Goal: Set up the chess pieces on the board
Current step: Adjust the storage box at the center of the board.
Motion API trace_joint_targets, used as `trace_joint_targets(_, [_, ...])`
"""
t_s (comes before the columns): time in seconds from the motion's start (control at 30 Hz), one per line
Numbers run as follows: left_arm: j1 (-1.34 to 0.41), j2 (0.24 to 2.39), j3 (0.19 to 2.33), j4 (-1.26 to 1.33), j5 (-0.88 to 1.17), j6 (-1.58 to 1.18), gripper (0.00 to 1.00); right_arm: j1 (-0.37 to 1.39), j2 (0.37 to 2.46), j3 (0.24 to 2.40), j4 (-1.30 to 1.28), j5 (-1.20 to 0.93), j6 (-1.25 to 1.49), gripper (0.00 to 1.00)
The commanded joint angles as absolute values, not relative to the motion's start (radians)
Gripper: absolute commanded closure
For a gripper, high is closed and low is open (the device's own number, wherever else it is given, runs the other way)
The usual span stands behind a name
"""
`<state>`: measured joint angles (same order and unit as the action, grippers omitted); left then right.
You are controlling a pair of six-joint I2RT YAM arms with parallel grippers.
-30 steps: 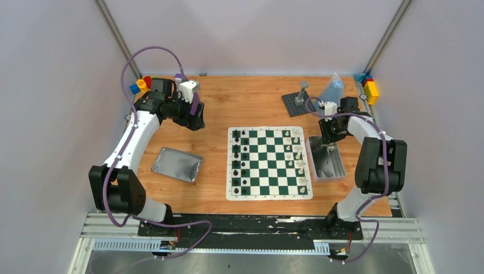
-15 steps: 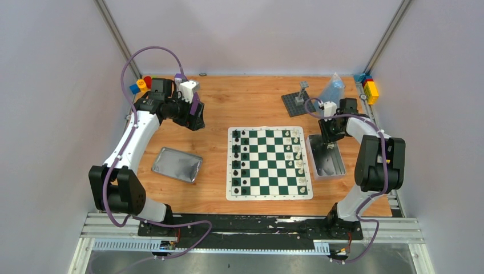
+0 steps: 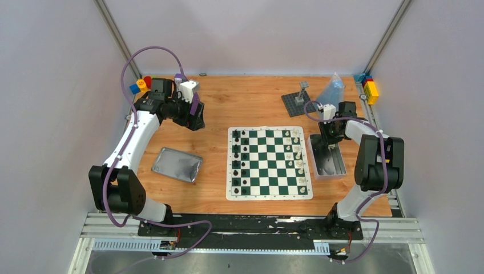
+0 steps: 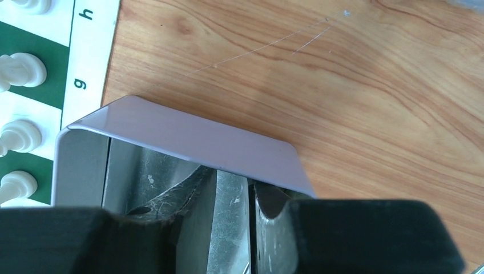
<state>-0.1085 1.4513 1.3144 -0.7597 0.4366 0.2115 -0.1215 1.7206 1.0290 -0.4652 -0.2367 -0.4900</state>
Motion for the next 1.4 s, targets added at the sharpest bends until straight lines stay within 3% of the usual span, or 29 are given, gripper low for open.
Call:
trace_joint_targets(0.0, [-0.102,1.44,1.325,-0.75,0.45,0.199,0.0,-0.124,1.723,1.018,-0.397,-0.222,-0.468,0.75])
trace_joint_targets(0.47, [-0.104,1.443,1.333,-0.756,0.458,0.194,0.0,-0.124,1.726,1.004,-0.342,-0.136,-0.399,0.78])
trace_joint_targets(0.87, [-0.103,1.441,1.338,-0.761,0.459,0.198,0.0,-0.124,1.702,0.99,-0.348,-0.131,-0.408,0.96])
trace_joint_targets(1.37, [-0.103,1.434,1.331,-0.76,0.495,0.243,0.0,-0.121,1.472,0.974,-0.621,-0.273,-0.597,1.0])
